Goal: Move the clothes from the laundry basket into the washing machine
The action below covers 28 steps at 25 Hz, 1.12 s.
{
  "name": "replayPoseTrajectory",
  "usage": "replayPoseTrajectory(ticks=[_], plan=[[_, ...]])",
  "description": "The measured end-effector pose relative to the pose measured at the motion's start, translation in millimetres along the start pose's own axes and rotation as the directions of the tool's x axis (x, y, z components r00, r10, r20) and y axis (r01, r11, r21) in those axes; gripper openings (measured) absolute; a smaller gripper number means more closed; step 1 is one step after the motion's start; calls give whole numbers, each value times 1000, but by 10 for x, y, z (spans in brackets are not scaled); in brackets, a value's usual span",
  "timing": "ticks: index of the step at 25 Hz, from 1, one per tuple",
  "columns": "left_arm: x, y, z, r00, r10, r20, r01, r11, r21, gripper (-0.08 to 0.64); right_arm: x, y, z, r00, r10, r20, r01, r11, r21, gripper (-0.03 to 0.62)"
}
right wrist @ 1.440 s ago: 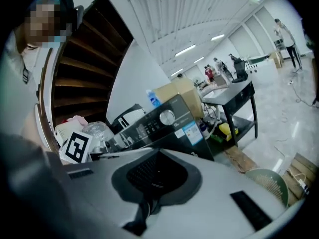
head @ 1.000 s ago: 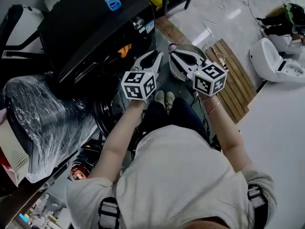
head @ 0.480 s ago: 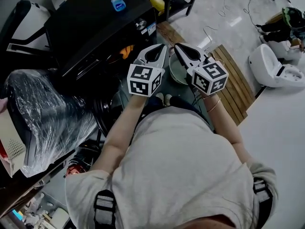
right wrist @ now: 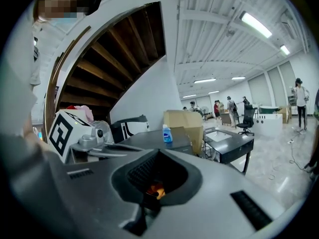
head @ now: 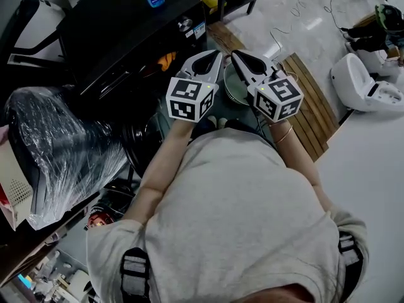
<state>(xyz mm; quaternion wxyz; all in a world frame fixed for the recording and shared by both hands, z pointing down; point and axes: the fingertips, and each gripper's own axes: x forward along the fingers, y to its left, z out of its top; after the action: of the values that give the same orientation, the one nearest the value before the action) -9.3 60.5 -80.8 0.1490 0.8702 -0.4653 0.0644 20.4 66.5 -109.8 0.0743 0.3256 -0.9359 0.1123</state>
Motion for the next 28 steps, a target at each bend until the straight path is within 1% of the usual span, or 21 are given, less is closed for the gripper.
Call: replayPoseTrajectory(ticks=[3, 6, 17, 28], plan=[[-2, 77, -22, 1000, 26, -5, -26, 999, -30, 9, 9, -12, -37, 1000, -6, -11, 6, 1000, -7, 8], [-13, 98, -48, 999, 34, 4, -34, 999, -28, 9, -3, -18, -93, 1000, -12, -21, 11, 1000, -20, 8], [15, 41, -126, 1000, 16, -14, -17, 999, -44, 9, -55, -107, -150, 999, -36, -37, 35, 999, -11, 8], [-28, 20, -151, 1000, 8, -11, -8, 998, -64, 9, -80, -85, -197, 999, -29, -46, 29, 1000, 6, 8]])
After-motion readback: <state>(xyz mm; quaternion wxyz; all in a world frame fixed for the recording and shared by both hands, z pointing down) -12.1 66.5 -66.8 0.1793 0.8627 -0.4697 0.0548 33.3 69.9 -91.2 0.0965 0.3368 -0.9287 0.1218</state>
